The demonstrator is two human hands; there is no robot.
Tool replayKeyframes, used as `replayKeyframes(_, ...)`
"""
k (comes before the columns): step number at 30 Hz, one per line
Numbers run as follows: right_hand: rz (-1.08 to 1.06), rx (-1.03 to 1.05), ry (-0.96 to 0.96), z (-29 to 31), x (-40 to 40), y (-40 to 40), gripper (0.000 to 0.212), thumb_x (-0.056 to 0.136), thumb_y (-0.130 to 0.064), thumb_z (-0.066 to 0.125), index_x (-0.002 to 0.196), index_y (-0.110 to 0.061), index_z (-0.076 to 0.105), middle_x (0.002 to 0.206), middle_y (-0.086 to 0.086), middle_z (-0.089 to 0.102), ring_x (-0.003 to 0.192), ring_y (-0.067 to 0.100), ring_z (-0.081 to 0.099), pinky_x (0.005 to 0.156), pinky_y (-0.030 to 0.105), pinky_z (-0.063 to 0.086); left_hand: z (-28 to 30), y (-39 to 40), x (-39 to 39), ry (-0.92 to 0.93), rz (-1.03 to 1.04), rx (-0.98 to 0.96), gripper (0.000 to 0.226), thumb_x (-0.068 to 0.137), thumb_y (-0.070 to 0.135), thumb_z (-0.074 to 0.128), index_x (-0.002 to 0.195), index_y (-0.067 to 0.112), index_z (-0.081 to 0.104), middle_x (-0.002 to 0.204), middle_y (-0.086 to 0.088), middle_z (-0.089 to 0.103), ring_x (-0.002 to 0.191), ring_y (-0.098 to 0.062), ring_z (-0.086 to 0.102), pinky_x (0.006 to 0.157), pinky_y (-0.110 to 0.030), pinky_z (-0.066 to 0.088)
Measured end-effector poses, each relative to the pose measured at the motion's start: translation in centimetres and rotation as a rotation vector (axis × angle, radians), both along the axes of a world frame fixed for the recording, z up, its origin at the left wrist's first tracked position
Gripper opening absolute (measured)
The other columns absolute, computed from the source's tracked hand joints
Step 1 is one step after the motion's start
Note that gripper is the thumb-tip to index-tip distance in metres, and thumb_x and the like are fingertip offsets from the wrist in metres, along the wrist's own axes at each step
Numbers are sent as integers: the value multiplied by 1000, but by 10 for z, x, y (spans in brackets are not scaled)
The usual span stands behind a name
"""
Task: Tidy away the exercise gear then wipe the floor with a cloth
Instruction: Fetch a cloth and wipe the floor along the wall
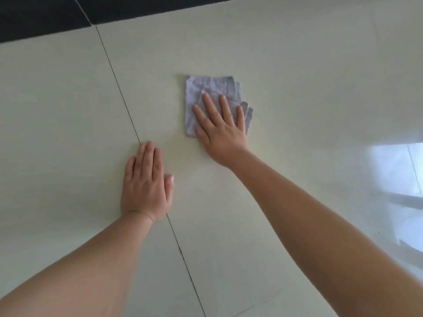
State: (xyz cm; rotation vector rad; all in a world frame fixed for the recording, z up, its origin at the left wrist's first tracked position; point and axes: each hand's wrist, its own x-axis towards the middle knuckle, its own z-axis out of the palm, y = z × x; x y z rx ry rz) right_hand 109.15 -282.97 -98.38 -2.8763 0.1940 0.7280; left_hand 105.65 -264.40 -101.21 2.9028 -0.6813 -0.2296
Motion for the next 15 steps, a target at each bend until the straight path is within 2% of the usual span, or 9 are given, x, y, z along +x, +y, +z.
replayKeyframes(3,118,-56,-81,0,-83,6,55,98,-45,5,141,-30,37,150,-1,38,140,32,33,110,55,27,5,-2,0,71,1,28,60,78,27,36,118,-15,51,125,-34,55,117,-43,54,98,-43,24)
replayKeyframes(4,120,-73,-60,-2,-111,4,57,98,-43,1,136,-29,42,143,0,49,134,32,39,105,55,35,8,-3,0,84,-4,33,61,78,26,35,118,-16,52,125,-35,55,115,-46,56,98,-43,23)
replayKeyframes(5,112,-80,-2,-3,-140,2,56,99,-42,-1,133,-29,41,140,0,52,134,32,36,107,53,33,10,-4,1,100,-7,36,61,78,26,35,117,-17,52,125,-36,55,114,-47,56,98,-43,23)
replayKeyframes(7,127,-99,88,1,-195,-3,53,99,-43,-2,132,-28,37,145,-1,40,143,28,11,114,46,9,14,-4,2,134,-11,42,62,78,26,34,117,-19,53,124,-36,55,113,-49,56,97,-43,22)
replayKeyframes(9,144,-118,83,9,-233,-13,53,99,-42,-2,132,-28,36,156,-4,14,147,21,-13,115,40,3,17,-4,1,171,-14,47,62,79,27,34,116,-19,53,124,-36,55,113,-49,56,97,-45,24)
replayKeyframes(10,158,-131,67,14,-244,-18,54,98,-41,-3,132,-28,36,160,-5,-2,147,21,-10,114,41,13,19,-4,0,195,-13,45,62,79,27,33,117,-18,53,125,-36,55,114,-49,56,98,-48,29)
replayKeyframes(12,162,-129,38,26,-247,-30,55,97,-40,-6,129,-28,37,157,-4,-21,142,22,29,100,41,45,20,-5,0,224,-2,31,63,80,28,32,118,-18,53,127,-35,54,117,-48,54,96,-51,40)
replayKeyframes(13,169,-131,31,32,-243,-34,56,97,-40,-7,128,-28,38,157,-3,-21,130,21,49,88,43,53,21,-5,-1,229,4,19,64,80,29,32,118,-18,52,127,-35,53,118,-48,53,94,-53,42)
replayKeyframes(15,200,-157,46,38,-238,-37,58,97,-41,-9,125,-29,40,160,-1,-8,114,18,63,79,47,58,21,-6,-2,241,12,-6,65,81,29,30,120,-18,51,130,-35,51,120,-48,51,96,-55,41)
